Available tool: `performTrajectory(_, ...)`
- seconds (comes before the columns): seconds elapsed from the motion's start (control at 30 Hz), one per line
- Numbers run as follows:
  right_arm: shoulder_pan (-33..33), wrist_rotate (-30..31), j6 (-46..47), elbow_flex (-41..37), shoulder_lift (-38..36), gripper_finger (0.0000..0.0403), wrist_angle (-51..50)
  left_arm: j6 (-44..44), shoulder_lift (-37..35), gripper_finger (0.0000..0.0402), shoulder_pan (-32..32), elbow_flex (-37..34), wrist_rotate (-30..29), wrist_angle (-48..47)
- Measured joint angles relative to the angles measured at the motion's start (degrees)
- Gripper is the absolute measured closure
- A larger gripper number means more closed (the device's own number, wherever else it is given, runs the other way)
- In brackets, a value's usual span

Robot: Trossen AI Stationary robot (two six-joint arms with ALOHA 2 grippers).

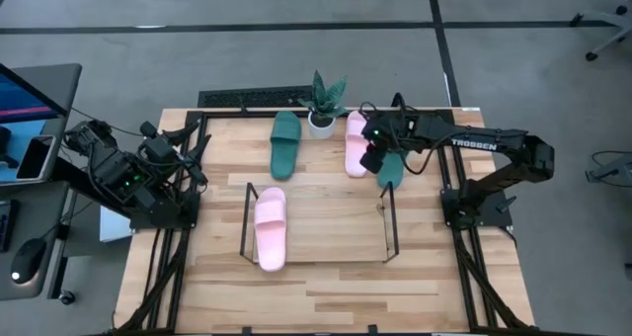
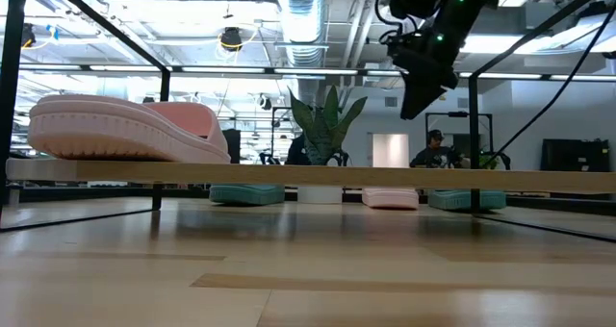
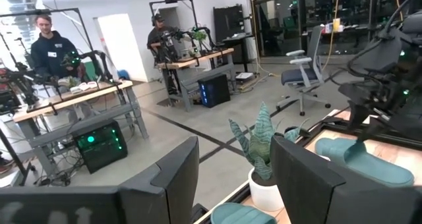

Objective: Pick and place slides into the shelf
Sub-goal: Put the pink slide on the shelf

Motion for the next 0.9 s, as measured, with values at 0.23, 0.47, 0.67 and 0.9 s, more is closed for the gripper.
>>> performTrajectory(0.23,-2.04,-0.77,-6.1,-0.43,-0.06,0.0265,2.65,0.11,0.0,0.0226,0.0,0.0,-0.02,-0.02)
performTrajectory(0.47,-2.16,-0.97,-3.23,-3.34,-0.07,0.0265,9.47,0.43,-0.34,0.0226,0.0,0.0,-0.02,0.0)
performTrajectory(0.67,-2.16,3.05,2.7,-6.31,-0.07,0.0245,10.15,0.51,-1.38,0.0226,-0.02,0.0,-0.03,0.01)
performTrajectory(0.9,-1.4,5.7,4.35,-8.6,-0.07,0.0236,14.54,0.52,-2.69,0.0226,-0.01,0.0,-0.06,-0.04)
